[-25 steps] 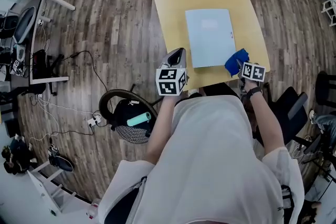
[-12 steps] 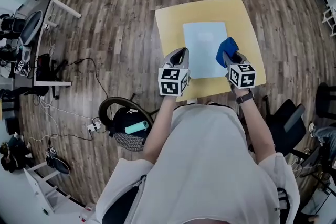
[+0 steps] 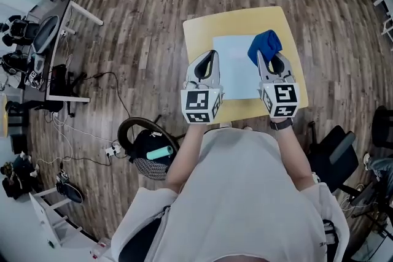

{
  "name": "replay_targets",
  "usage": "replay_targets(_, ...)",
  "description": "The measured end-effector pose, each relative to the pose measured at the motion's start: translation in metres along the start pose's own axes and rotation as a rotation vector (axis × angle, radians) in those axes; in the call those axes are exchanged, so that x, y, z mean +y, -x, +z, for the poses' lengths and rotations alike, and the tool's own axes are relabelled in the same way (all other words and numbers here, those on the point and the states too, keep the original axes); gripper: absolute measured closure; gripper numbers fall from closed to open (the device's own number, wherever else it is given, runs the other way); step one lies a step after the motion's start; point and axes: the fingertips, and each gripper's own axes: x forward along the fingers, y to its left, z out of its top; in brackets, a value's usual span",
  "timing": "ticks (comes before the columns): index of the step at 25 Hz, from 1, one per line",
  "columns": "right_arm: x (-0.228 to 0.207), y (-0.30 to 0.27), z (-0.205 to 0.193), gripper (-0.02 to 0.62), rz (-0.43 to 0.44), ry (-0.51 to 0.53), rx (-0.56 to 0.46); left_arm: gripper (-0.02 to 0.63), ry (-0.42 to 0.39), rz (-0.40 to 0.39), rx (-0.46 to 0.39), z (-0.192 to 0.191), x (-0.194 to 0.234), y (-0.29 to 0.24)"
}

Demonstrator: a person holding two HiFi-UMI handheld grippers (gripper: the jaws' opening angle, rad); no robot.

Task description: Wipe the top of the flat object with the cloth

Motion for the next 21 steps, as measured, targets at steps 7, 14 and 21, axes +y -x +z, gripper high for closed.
replay_targets(7, -0.005, 0.011, 0.009, 0.541, 0.008, -0.035, -0.036, 0.597, -0.006, -0.027, -0.039, 0.012, -0.024, -0.006)
replay_targets(14, -0.013, 0.022, 0.004, 0.541, 0.004, -0.051, -0.04, 0.597, -0.003, -0.063, -0.02, 0.001, -0.047, -0.014)
replay_targets(21, -0.015, 0.035, -0.005, 0.541, 0.012, -0.053, -0.03, 0.595, -0.127, -0.178, 0.176, -0.047, -0.062, -0.02)
